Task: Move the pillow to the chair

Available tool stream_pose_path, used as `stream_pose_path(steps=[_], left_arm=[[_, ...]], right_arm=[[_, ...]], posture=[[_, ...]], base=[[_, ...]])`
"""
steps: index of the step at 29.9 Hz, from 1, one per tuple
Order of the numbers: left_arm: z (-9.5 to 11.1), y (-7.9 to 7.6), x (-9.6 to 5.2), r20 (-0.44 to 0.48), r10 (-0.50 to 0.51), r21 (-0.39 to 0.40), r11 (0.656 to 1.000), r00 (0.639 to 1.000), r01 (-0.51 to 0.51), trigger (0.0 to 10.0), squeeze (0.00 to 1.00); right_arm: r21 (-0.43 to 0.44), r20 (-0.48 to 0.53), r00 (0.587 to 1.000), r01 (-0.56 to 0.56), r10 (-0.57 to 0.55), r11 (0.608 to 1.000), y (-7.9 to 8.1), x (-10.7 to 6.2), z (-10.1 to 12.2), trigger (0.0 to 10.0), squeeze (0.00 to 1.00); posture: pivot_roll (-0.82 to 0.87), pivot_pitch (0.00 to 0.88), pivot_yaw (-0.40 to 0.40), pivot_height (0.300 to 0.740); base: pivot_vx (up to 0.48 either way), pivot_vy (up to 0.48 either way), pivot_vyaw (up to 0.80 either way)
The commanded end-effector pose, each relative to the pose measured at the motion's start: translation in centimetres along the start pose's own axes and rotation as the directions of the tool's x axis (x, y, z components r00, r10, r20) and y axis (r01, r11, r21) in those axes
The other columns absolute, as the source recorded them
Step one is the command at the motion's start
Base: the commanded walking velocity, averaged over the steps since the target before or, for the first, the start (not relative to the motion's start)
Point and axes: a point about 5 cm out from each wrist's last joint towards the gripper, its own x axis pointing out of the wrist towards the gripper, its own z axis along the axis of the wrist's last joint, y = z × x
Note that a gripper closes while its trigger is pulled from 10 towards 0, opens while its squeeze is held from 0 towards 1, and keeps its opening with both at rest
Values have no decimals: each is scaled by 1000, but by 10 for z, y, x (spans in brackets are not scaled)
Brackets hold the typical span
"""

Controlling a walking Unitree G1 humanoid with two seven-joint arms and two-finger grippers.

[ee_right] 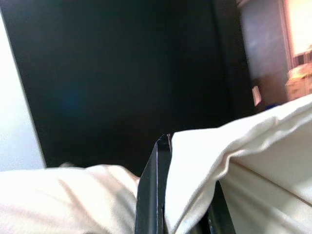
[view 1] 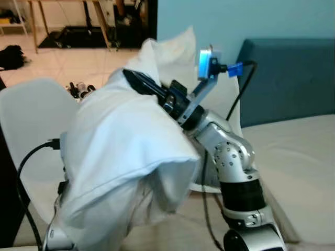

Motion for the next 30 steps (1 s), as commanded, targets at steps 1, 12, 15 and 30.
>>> stream_pose_path(steps=[1,12,15,30], left_arm=[[6,-6,2,40,-17,-7,1000,999,17,10000,0],[-3,-12,-2,4,-55,-8,998,998,55,10000,0],[-6,-16,-4,-10,-65,-24,998,998,64,10000,0],[-10,-22,-7,-37,-90,-24,996,995,89,10000,0]], right_arm=[[-12,-10,996,-90,90,996,13,10,-2,0,0],[24,-118,993,28,-25,999,-5,-23,-31,0,0],[31,-133,991,33,-29,999,-5,-29,-34,0,0],[-83,-332,937,85,-108,993,-16,-54,-73,0,0]], posture=[[35,0,-74,740],[27,0,-67,740],[24,0,-64,740],[26,0,-64,740]], base=[[0,0,800],[0,0,800],[0,0,800],[0,0,800]])
